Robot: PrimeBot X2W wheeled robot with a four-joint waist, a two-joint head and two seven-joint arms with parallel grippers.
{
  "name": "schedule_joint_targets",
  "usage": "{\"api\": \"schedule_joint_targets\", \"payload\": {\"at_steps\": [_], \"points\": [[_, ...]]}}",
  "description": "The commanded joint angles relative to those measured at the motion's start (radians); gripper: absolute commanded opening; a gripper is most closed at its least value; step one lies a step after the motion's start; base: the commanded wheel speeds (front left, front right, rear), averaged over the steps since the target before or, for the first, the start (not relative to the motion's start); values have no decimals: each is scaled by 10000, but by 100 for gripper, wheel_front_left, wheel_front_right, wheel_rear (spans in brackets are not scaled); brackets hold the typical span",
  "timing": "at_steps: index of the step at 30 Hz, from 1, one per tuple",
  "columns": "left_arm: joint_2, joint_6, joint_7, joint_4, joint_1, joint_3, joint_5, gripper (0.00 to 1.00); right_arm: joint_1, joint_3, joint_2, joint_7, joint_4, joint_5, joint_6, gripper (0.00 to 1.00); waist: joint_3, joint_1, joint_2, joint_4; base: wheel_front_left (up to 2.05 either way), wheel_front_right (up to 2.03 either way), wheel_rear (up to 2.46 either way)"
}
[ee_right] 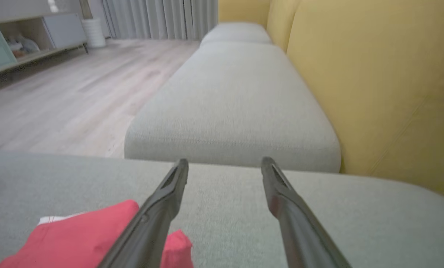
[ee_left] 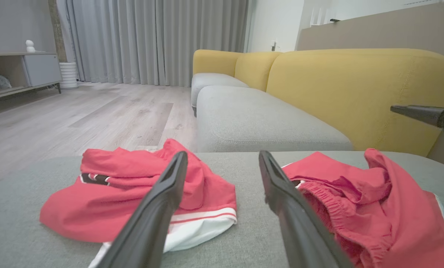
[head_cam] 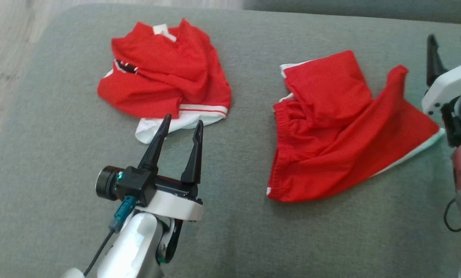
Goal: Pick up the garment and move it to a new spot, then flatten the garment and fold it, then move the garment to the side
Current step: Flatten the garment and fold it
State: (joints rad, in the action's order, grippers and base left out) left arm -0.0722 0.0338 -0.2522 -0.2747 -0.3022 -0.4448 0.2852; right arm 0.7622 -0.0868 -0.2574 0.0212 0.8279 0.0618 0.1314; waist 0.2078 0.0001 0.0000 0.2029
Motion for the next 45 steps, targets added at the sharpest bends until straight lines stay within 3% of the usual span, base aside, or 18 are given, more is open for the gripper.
{"api": "schedule_joint_targets", "payload": {"at_steps": [1,10,16,23,35,45], "points": [[-34,-25,-95,348,-321,433,-131,100,208,96,1,-365,-462,46,-7,100,-175,-1,0,-213,0,0,0],[-56,-12,-95,415,43,714,-196,100,-1881,131,1041,-2052,-2562,760,-7,100,-888,-1,0,-1034,0,0,0],[-63,-1,-95,419,354,843,-210,100,-4401,333,1848,-2479,-4519,778,-7,100,-1184,-1,0,-1409,0,0,0],[-53,-75,-95,392,591,884,-257,100,-6185,794,2064,-2626,-5689,880,-7,100,-1267,-1,0,-1567,0,0,0],[-7,-226,-95,356,394,765,-370,100,-5531,1103,2070,-1960,-6168,-68,-7,100,-798,-1,0,-875,0,0,0],[61,-321,-95,250,137,678,-355,100,-3845,2629,1259,-641,-4692,-207,-7,100,-287,-1,0,-98,0,0,0]]}}
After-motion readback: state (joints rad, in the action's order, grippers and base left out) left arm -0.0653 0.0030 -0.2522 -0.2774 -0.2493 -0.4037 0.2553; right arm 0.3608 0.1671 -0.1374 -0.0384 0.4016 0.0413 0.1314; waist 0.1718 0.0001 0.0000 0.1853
